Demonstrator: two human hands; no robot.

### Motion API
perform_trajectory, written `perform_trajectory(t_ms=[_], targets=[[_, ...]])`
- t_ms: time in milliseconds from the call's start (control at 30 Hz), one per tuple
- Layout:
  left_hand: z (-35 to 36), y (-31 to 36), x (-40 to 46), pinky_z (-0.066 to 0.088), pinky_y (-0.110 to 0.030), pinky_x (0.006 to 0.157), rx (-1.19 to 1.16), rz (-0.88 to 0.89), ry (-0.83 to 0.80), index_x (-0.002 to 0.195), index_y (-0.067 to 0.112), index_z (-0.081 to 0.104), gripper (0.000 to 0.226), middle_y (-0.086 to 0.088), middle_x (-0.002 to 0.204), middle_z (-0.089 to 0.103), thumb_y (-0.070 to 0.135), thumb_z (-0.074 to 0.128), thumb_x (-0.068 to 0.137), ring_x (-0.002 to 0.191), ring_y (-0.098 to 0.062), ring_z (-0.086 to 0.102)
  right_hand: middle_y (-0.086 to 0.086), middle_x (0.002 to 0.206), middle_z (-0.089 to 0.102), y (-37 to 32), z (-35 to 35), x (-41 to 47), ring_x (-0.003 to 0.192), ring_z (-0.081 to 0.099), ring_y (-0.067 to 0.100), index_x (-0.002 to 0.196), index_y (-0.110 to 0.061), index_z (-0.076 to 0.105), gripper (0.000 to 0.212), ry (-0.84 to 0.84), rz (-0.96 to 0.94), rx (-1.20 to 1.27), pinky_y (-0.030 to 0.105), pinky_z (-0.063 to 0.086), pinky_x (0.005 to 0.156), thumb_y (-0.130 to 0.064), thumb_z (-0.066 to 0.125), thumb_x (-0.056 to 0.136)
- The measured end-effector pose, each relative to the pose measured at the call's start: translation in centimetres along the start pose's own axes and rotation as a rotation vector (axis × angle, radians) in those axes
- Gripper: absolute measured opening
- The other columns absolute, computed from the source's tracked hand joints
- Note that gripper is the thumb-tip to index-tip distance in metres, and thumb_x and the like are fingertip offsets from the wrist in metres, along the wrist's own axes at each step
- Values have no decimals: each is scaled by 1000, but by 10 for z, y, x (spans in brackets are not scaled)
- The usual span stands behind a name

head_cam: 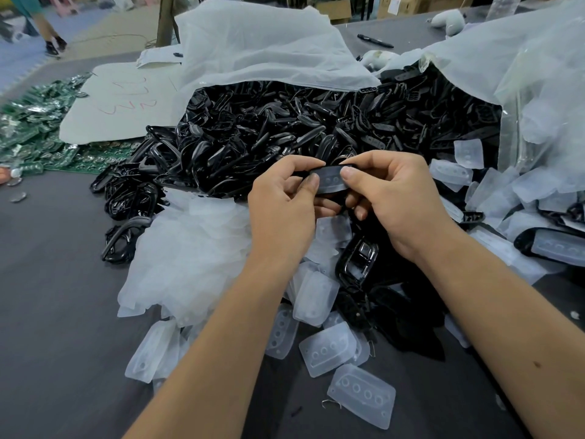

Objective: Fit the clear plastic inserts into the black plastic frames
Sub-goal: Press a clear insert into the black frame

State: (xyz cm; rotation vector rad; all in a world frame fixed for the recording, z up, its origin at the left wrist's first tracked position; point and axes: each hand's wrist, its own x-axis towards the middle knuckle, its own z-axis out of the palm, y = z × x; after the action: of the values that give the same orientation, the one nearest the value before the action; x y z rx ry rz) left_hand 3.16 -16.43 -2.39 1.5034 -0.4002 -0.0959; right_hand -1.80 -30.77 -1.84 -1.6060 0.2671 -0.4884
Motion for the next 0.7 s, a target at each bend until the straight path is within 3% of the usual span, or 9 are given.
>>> perform_trajectory(t_ms=[267,400,700], targets=[[1,6,-4,61,-28,65,52,-1,-19,112,14,71,23,-9,83,79,0,70,93,65,-21,77,3,60,65,-5,-1,-2,47,56,9,90,-3,73,7,19,22,74,19,45,43,2,70,95],[0,5,-3,65,-39,69,48,1,-17,107,10,73,10,-8,84,79,7,70,98,68,-25,78,4,62,66,-5,-1,-3,50,59,12,84,-8,73,14,-8,16,66,20,47,44,2,71,94],[0,6,-1,61,-29,59,-11,-63,-19,98,4,70,10,-16,79,77,0,62,102,59,-26,75,4,59,65,-6,-1,-3,50,61,13,85,-6,74,15,-15,32,46,23,50,45,-1,67,97]])
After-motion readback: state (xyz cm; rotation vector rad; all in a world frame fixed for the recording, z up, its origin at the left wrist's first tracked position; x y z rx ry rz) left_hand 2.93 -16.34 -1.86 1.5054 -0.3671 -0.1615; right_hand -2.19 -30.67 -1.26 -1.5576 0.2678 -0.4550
